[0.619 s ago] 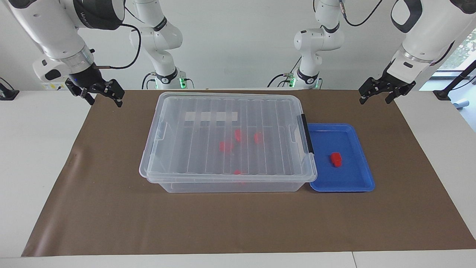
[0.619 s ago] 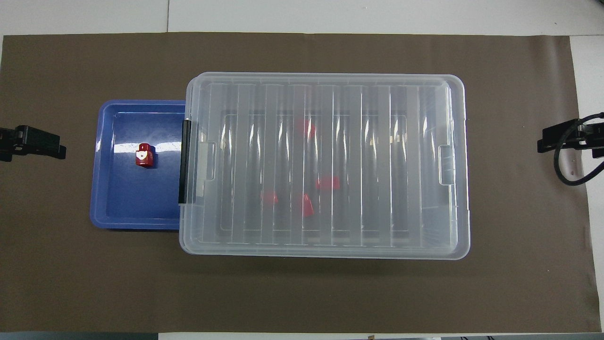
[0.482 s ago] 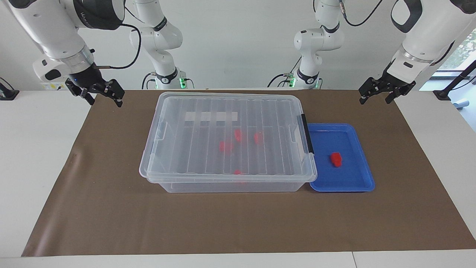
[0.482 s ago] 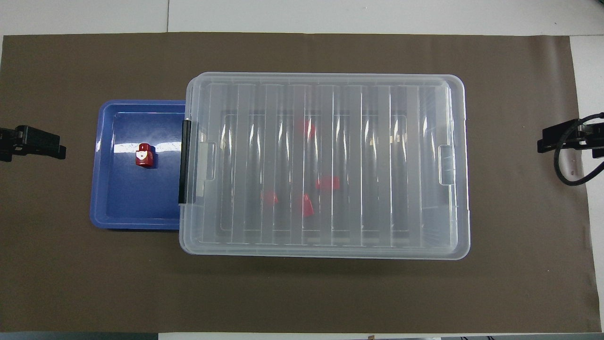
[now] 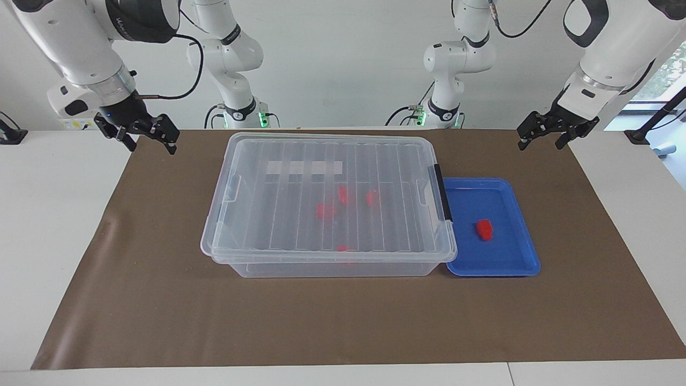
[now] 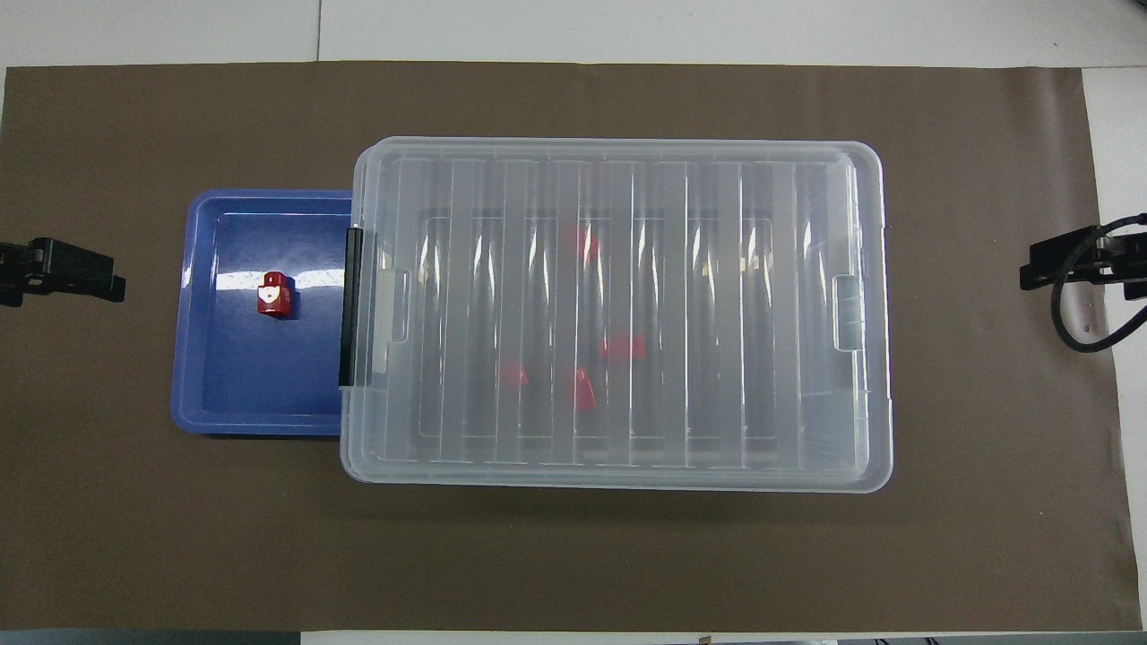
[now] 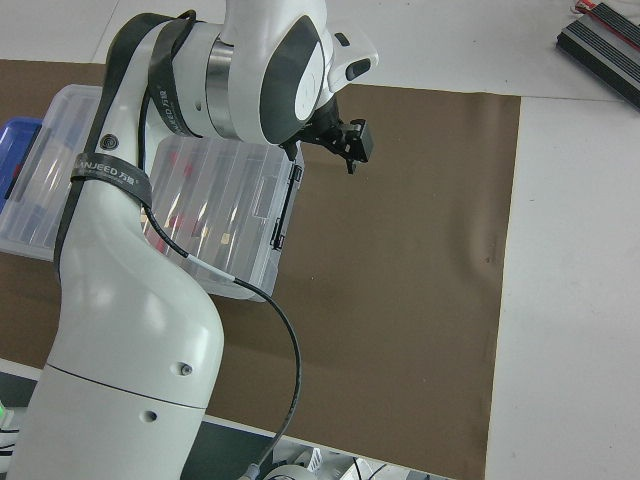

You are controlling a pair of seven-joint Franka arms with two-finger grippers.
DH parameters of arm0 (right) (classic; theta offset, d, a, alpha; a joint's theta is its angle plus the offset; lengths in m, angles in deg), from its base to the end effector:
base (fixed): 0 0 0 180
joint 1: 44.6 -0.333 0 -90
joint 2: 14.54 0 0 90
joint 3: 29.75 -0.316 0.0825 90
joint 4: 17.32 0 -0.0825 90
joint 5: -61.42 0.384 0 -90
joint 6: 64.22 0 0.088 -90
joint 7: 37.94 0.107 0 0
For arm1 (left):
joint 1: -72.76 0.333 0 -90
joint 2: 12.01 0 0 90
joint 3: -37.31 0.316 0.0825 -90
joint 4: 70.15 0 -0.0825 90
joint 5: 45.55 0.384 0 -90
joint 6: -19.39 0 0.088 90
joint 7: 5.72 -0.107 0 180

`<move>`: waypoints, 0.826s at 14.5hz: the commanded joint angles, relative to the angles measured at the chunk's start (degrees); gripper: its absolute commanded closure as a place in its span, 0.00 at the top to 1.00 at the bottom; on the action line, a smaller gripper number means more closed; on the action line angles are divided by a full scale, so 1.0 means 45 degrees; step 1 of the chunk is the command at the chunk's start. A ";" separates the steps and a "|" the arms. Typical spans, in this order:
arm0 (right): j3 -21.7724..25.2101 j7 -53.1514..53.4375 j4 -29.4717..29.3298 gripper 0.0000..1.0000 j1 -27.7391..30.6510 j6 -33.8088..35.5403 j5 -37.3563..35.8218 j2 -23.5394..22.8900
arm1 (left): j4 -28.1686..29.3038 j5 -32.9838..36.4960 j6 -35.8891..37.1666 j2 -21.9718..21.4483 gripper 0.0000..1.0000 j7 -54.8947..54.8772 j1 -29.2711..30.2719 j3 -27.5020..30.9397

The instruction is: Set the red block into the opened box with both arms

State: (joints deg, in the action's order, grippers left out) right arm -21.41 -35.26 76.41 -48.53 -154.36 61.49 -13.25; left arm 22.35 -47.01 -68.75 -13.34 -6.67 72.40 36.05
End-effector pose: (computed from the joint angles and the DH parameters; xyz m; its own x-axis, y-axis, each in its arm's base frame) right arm 0.5446 -0.0427 0.6063 0.9916 -0.1232 -0.0405 -0.1234 -0.9924 -0.0026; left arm 0.5427 -0.0183 0.6140 0.9976 -0.0456 -0.0524 -0.0443 -0.9987 0.0258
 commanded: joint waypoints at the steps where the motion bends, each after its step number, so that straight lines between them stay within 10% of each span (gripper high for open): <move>1: -0.0153 -0.0187 0.0690 1.00 0.0036 -0.1037 0.0239 0.0239 | 0.0342 -0.0181 -0.0061 -0.0331 1.00 -0.0180 0.0118 -0.0053; 4: -0.0173 0.0298 0.3129 1.00 -0.0626 -0.3632 0.0278 0.1098 | 0.0342 -0.0181 -0.0061 -0.0331 1.00 -0.0180 0.0118 -0.0053; 12: -0.0173 0.1864 0.3973 1.00 -0.1918 -0.5260 0.0278 0.0006 | 0.0342 -0.0181 -0.0061 -0.0331 1.00 -0.0180 0.0118 -0.0053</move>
State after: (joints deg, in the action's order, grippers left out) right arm -22.26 -27.15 91.54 -57.72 -175.91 62.21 -14.00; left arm 22.35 -47.01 -68.75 -13.34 -6.67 72.40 36.05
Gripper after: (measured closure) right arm 0.000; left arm 0.000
